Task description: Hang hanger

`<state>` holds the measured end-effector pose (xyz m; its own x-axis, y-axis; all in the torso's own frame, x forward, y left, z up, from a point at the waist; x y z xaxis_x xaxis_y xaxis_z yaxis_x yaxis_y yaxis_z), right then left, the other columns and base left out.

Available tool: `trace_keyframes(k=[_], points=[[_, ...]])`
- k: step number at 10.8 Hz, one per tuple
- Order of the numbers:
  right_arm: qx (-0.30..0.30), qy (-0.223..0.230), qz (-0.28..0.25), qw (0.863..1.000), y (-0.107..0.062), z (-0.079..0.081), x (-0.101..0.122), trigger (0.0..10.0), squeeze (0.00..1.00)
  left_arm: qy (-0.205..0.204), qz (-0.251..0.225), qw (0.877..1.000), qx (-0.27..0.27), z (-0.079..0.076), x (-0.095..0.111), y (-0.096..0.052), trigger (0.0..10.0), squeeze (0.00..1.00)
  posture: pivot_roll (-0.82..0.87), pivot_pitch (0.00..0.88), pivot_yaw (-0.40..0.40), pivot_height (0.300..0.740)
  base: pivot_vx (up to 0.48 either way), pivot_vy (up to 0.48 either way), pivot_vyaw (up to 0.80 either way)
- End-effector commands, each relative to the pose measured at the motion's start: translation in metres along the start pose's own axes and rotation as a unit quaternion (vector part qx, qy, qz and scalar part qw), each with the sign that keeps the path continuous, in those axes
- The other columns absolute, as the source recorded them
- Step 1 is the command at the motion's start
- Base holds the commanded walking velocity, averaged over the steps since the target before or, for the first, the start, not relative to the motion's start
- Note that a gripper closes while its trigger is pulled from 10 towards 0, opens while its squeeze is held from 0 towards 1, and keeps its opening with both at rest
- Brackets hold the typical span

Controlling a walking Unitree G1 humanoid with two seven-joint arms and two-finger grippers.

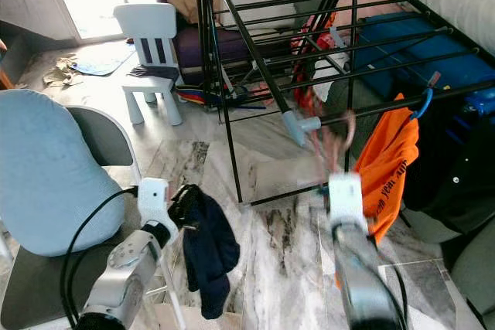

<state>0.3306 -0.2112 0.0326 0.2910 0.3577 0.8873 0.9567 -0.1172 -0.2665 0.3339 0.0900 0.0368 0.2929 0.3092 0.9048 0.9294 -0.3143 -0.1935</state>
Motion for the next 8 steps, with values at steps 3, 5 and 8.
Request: trace_keyframes(k=[3,5,8], points=[[0.029,-0.019,-0.015,0.999,-0.001,0.012,-0.005,10.0,0.00,0.020,-0.015,1.000,0.003,-0.004,0.009,0.003,10.0,0.00,-0.18,0.000,0.032,0.740,0.000,0.000,0.00],[0.040,-0.018,-0.017,0.999,0.002,0.020,-0.003,10.0,0.00,0.036,-0.013,0.999,0.006,-0.005,0.008,0.006,10.0,0.00,-0.18,0.000,0.032,0.740,0.000,0.000,0.00],[0.072,-0.006,-0.025,0.997,0.005,0.033,0.004,10.0,0.00,0.037,-0.013,0.999,0.009,-0.006,0.008,0.006,10.0,0.00,-0.17,0.000,0.030,0.740,-0.250,0.000,0.00]])
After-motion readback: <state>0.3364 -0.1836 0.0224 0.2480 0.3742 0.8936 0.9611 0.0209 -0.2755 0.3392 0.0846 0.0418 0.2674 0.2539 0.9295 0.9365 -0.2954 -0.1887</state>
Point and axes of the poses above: a point about 5 cm out from each wrist's last joint towards the gripper, its own y axis pointing out of the wrist towards the gripper, its own x axis along the axis of the wrist's last joint, z = x × y, the point moved 6 cm from there along y, pointing out of the wrist towards the gripper, and after that the axes turned 10 degrees about -y, right-handed, at the moved point
